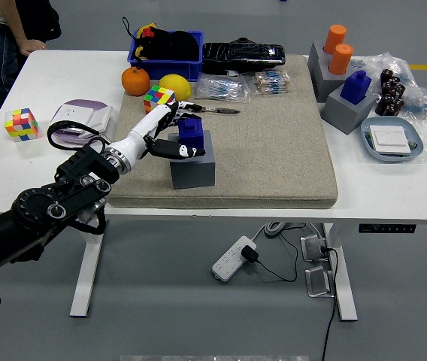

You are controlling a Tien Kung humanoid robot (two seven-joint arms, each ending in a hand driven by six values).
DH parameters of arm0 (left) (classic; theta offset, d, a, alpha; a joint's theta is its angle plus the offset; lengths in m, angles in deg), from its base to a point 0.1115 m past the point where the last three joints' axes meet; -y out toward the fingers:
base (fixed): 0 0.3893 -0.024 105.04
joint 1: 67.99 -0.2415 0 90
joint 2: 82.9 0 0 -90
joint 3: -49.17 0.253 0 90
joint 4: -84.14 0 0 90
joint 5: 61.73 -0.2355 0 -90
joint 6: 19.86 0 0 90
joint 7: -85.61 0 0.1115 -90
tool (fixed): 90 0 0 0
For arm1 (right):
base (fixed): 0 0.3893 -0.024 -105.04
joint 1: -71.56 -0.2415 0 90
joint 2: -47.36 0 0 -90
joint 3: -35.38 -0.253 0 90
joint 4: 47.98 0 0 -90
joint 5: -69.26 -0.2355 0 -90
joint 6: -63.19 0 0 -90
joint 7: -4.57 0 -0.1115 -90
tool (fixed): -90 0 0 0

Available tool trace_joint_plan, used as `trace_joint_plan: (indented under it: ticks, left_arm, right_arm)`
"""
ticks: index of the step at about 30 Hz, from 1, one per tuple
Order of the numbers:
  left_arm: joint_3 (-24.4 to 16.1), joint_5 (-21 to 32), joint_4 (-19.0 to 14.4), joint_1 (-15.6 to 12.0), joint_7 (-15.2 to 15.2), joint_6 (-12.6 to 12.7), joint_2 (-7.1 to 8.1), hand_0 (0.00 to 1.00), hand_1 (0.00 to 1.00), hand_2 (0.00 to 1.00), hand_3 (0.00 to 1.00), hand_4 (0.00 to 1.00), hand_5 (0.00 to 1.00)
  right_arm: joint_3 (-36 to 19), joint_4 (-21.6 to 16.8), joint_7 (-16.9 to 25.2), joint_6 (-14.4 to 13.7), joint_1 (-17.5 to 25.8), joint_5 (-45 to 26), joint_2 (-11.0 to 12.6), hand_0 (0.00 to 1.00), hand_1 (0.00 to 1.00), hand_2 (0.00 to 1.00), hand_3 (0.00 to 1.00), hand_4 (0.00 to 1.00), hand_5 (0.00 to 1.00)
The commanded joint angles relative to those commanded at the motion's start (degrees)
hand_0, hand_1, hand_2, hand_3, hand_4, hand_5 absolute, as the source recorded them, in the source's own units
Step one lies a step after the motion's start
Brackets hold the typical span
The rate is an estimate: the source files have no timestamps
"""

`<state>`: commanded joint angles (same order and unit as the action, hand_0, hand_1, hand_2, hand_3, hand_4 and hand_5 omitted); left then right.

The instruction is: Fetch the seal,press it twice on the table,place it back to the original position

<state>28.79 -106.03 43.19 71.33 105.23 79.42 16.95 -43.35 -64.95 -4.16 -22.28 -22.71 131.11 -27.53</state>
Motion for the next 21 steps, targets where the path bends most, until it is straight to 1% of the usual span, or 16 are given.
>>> trace_joint_plan:
  ticks: [3,4,9,10,15,16,21]
  left_arm:
    - [-0.3,0.3,0.5,0.0,0.2,0.4,-0.31,0.753,0.762,0.717,0.754,0.901,0.002]
    - [-0.4,0.3,0.6,0.0,0.3,0.6,-0.41,0.707,0.735,0.695,0.742,0.838,0.002]
    - [-0.4,0.1,1.6,-0.1,0.5,1.3,-0.87,0.707,0.735,0.695,0.742,0.838,0.002]
    - [-0.3,0.2,1.7,-0.1,0.5,1.3,-0.92,0.682,0.691,0.652,0.73,0.794,0.002]
    - [-0.1,0.6,2.2,-0.4,0.3,0.9,-1.0,0.682,0.691,0.652,0.73,0.794,0.002]
    - [-0.2,0.7,2.2,-0.5,0.3,0.9,-1.01,0.677,0.665,0.612,0.704,0.775,0.002]
    - [-0.4,1.1,2.5,-0.5,0.6,0.9,-1.17,0.677,0.665,0.612,0.704,0.775,0.002]
  right_arm:
    - [0.1,0.0,0.0,0.0,0.0,-0.1,0.1,0.814,0.713,0.681,0.684,0.727,0.506]
    - [0.1,0.0,-0.1,0.0,0.0,-0.1,0.1,0.813,0.713,0.681,0.684,0.726,0.506]
    - [0.3,0.0,0.0,0.1,-0.1,-0.3,0.0,0.813,0.713,0.681,0.684,0.726,0.506]
    - [0.4,-0.1,0.0,0.0,-0.1,-0.3,0.0,0.813,0.713,0.68,0.684,0.725,0.505]
    - [0.7,-0.1,0.0,0.1,0.0,-0.4,0.1,0.813,0.713,0.68,0.684,0.725,0.505]
    - [0.8,-0.1,0.0,0.1,0.0,-0.4,0.1,0.813,0.712,0.68,0.684,0.725,0.505]
    - [1.0,0.0,-0.1,0.1,0.1,-0.5,0.2,0.813,0.712,0.68,0.684,0.725,0.505]
